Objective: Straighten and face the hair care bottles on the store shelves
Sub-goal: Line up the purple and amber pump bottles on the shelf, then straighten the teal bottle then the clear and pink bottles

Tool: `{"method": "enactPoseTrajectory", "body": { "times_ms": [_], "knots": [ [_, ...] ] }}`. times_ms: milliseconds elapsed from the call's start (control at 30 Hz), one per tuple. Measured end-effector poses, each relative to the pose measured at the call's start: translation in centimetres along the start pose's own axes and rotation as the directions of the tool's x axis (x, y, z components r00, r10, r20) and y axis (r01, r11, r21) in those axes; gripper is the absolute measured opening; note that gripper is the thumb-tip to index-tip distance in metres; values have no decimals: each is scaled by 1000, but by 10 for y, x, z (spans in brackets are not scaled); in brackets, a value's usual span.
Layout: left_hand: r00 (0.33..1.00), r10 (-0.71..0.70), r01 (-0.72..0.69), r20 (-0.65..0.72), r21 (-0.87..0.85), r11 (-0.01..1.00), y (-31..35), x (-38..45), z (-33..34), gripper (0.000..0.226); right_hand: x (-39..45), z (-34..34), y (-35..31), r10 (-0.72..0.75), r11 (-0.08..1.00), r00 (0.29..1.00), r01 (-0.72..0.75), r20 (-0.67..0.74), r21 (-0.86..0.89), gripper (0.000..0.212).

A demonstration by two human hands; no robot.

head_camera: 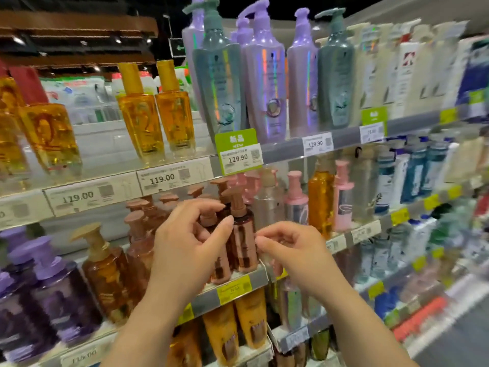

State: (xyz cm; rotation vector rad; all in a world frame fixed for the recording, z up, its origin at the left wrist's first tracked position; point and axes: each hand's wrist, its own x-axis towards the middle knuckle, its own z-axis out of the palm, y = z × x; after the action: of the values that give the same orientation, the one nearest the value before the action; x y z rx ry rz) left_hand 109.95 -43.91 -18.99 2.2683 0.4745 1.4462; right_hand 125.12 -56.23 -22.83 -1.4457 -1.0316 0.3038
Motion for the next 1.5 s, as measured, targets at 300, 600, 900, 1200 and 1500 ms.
{"method": "enactPoseTrajectory", "body": {
  "times_ms": [300, 600, 900, 1200, 1500],
  "knots": [
    [999, 34, -37, -31, -103, 994, 24, 31, 39, 15, -8, -68, 2, 1, 996, 978, -20, -210, -87, 7],
    [924, 328, -287, -198, 210, 935, 76, 139, 33, 27, 80, -163, -29, -177, 975, 965, 146, -192, -166, 5],
    [946, 176, 55, -272, 669, 741, 115, 251, 4, 65, 223, -240, -93, -501, 781, 857, 390, -118, -488, 40],
    [967, -197, 252, -162, 718, 649, 103, 287, 29, 96, 313, -243, -124, -505, 621, 858, 286, -94, -730, 86],
    [980, -156, 197, -123, 706, 681, 86, 298, 31, 91, 312, -233, -130, -698, 581, 680, 355, -224, -732, 71]
  ]
}}
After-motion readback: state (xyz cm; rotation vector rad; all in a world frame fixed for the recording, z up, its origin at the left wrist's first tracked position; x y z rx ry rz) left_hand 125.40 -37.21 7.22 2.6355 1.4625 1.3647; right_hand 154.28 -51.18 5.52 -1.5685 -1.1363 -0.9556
